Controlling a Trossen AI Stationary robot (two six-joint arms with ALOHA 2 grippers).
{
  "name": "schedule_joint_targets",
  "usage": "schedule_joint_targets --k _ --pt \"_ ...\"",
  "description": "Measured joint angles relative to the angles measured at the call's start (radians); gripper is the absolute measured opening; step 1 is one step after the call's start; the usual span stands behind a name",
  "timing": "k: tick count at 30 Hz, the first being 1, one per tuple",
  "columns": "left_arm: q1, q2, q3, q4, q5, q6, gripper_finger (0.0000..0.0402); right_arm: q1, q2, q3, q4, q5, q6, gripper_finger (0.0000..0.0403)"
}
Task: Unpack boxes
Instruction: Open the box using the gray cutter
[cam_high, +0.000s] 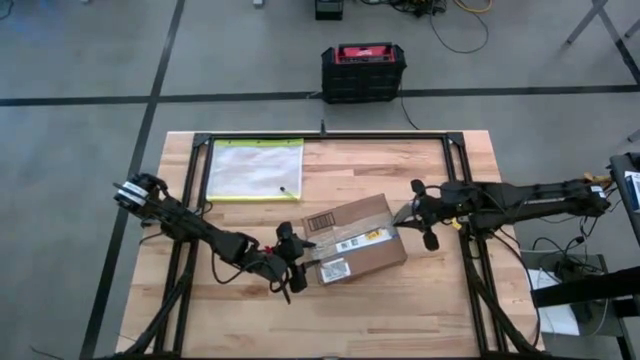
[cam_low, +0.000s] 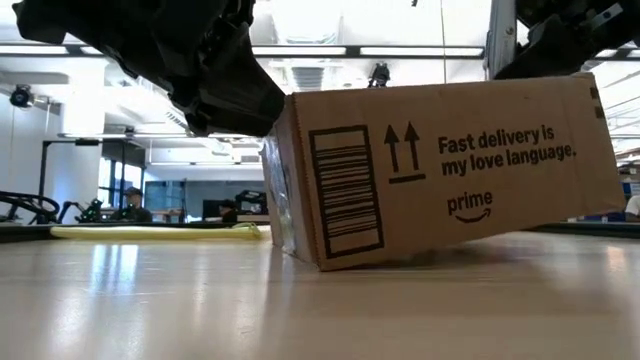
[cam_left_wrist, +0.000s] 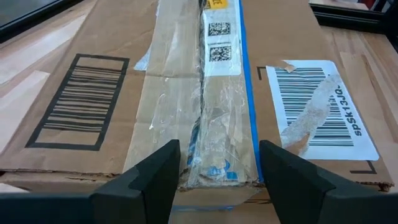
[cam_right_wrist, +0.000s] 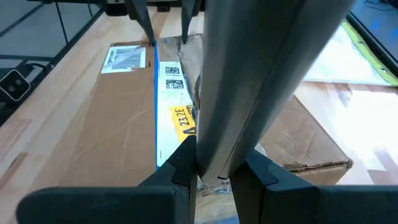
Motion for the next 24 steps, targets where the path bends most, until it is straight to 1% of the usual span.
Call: schedule_joint_targets --k 6,8,9,13,15,19,21,24 --pt "-0.001 0.000 0.000 -0.009 0.000 -0.012 0.0205 0.000 -0.033 0.000 0.076 0.006 -0.005 0.0048" --pt "-0.002 0.001 0.000 -0.008 0.000 -0.024 0.0206 0.000 -0.038 0.000 0.102 0.028 -0.001 0.0048" --pt "-0.002 0.002 0.000 -0.005 0.000 -0.027 0.0205 0.000 -0.040 0.000 0.111 0.049 0.005 0.0048" --pt "-0.003 0.003 0.009 -0.002 0.009 -0.027 0.0202 0.000 -0.042 0.000 0.109 0.196 0.086 0.0048" --pt "-0.004 0.003 0.015 -0.027 0.019 -0.028 0.0202 -0.001 -0.042 -0.001 0.107 0.247 0.111 0.0048" --pt "-0.008 0.007 0.033 -0.070 0.057 -0.034 0.0205 0.000 -0.024 -0.014 0.165 0.269 0.156 0.0048" --pt "-0.008 0.011 0.049 -0.119 0.063 -0.036 0.0206 0.000 -0.011 -0.030 0.206 0.271 0.165 0.0048" --pt "-0.008 -0.001 0.141 -0.202 0.070 -0.036 0.0203 0.001 -0.001 -0.047 0.239 0.288 0.183 0.0048"
